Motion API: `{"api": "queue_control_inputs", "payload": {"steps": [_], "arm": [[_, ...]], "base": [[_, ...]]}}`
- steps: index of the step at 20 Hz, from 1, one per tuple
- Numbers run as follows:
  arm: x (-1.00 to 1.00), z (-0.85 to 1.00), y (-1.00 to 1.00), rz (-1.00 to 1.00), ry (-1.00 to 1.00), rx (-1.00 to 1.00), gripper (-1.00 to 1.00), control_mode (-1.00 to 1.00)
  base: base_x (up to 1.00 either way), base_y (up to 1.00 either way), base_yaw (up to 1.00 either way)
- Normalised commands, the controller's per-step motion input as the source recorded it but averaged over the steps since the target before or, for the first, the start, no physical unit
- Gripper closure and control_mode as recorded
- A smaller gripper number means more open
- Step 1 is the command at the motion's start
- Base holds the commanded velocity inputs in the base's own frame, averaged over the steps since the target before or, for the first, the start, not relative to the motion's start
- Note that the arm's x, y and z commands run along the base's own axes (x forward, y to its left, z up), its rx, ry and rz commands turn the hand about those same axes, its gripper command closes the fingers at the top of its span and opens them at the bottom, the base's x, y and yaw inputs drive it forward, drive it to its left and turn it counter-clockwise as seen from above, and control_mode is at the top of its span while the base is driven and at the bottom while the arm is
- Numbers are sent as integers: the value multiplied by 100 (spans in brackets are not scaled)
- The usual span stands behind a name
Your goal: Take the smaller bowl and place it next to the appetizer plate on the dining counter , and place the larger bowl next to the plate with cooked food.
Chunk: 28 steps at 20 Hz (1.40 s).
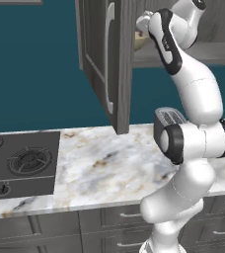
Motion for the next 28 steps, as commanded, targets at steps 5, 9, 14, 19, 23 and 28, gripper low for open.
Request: {"api": "queue_control_inputs", "payload": {"steps": [5,9,14,19,23,28], "arm": [[71,-6,11,1,0,-7,-100,-100],[40,-33,34,0,6,-16,100,-100],[22,-55,27,-2,10,-8,100,-100],[1,-68,0,-37,-15,7,100,-100],[-11,-71,-9,-52,-40,26,100,-100],[-47,-72,-36,-40,-57,45,100,-100]], "base": [[0,0,0],[0,0,0],[0,0,0],[0,0,0],[0,0,0],[0,0,0]]}}
